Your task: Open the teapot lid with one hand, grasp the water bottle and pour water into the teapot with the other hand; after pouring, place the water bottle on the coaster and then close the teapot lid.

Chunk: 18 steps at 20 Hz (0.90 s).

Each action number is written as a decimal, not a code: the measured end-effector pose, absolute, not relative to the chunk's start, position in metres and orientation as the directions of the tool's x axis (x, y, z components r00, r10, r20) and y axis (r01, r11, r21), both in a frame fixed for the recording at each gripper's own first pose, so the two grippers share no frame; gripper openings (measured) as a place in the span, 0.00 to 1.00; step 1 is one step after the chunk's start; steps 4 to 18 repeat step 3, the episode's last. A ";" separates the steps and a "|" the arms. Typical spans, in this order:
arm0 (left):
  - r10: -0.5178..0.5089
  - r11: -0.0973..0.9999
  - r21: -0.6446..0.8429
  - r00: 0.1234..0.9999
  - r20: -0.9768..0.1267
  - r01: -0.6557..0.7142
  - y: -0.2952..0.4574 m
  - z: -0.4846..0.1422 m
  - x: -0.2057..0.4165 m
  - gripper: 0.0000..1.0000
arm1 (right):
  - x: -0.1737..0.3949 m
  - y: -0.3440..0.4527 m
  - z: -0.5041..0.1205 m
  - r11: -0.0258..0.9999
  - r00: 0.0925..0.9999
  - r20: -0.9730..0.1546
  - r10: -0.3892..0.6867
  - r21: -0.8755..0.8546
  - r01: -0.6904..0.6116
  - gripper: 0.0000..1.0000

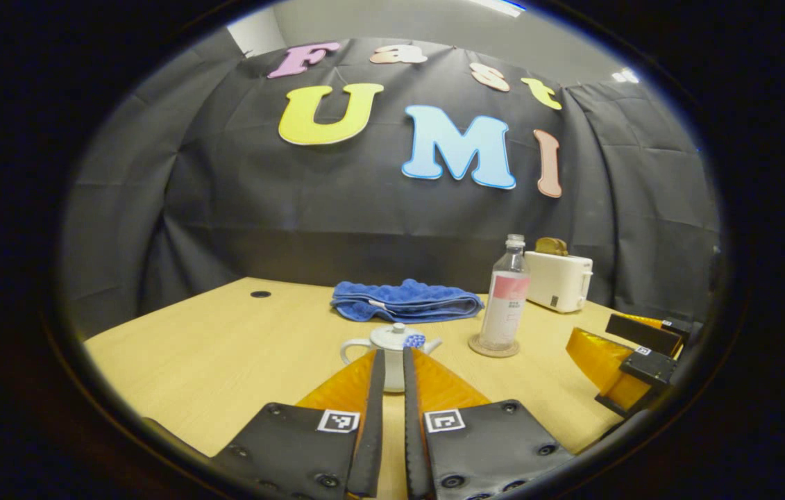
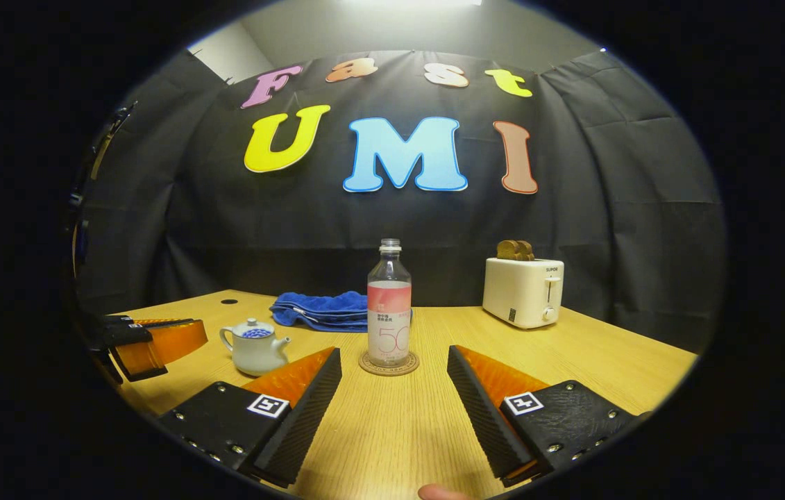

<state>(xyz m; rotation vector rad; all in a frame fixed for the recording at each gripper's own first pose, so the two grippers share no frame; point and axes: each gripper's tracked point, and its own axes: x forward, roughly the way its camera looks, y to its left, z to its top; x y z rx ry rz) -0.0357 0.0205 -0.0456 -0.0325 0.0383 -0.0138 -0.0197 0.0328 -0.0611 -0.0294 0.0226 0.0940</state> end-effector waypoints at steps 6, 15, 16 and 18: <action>0.000 1.000 0.002 1.000 -0.018 0.000 0.019 -0.045 -0.038 0.19 | -0.022 0.030 -0.062 0.997 0.997 -0.030 0.074 -0.033 -0.075 0.97; 0.000 1.000 0.002 1.000 -0.018 0.000 0.019 -0.045 -0.038 0.19 | -0.022 0.030 -0.062 0.997 0.997 -0.030 0.074 -0.033 -0.075 0.97; 0.000 1.000 0.002 1.000 -0.018 0.000 0.019 -0.045 -0.038 0.19 | -0.022 0.030 -0.062 0.997 0.997 -0.030 0.074 -0.033 -0.075 0.97; 0.000 1.000 0.002 1.000 -0.018 0.000 0.019 -0.045 -0.038 0.19 | -0.022 0.030 -0.062 0.997 0.997 -0.030 0.074 -0.033 -0.075 0.97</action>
